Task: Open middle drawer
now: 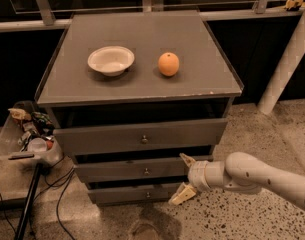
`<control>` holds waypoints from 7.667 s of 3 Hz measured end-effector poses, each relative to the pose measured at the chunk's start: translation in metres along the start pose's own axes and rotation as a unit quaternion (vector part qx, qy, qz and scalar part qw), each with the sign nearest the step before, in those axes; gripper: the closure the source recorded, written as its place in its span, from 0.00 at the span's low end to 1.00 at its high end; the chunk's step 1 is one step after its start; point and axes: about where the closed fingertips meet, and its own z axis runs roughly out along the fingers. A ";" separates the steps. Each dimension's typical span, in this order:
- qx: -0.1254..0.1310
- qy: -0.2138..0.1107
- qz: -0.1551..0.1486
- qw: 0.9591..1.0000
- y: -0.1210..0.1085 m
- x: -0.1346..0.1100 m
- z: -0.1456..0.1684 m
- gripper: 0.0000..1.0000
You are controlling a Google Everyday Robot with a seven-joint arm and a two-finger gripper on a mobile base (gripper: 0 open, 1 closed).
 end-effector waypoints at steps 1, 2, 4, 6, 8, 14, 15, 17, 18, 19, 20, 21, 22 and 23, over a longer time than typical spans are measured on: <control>0.006 0.000 0.003 1.000 -0.007 0.012 0.011 0.00; 0.010 0.001 0.005 1.000 -0.014 0.022 0.022 0.00; 0.005 0.001 0.001 1.000 -0.027 0.034 0.047 0.00; 0.010 -0.024 -0.034 0.999 -0.048 0.035 0.067 0.00; -0.005 -0.002 -0.060 0.998 -0.054 0.050 0.076 0.00; -0.005 -0.002 -0.060 0.998 -0.061 0.044 0.072 1.00; -0.005 -0.002 -0.060 0.998 -0.063 0.043 0.072 1.00; -0.005 -0.002 -0.060 0.998 -0.067 0.041 0.072 1.00; -0.004 -0.003 -0.057 0.998 -0.064 0.042 0.070 1.00; -0.004 -0.003 -0.057 0.998 -0.064 0.042 0.070 0.83; -0.004 -0.003 -0.057 0.998 -0.064 0.042 0.070 0.60; -0.004 -0.003 -0.057 0.998 -0.064 0.042 0.070 0.37; -0.004 -0.003 -0.057 0.998 -0.064 0.042 0.070 0.14; -0.004 -0.003 -0.057 0.998 -0.064 0.042 0.070 0.17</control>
Offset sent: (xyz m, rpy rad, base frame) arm 0.0312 -0.0090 -0.0468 -0.0074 -0.0101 -0.0389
